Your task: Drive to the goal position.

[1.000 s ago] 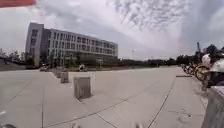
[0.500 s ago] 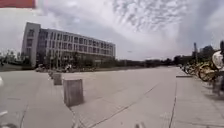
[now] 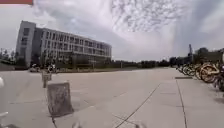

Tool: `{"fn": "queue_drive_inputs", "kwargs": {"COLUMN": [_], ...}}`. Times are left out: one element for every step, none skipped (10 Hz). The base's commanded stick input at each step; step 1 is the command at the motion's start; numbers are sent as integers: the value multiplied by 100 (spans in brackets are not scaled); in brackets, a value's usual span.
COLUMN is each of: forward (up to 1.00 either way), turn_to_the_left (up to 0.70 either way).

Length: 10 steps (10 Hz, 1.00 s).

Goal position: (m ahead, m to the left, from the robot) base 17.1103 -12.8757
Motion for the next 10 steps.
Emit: {"fn": "queue_drive_inputs", "kwargs": {"forward": [70,70,70,70,70,70,70,70,70,70], "turn_to_the_left": [0,0,0,-14,-14,-14,-14,-14,-14,-14]}}
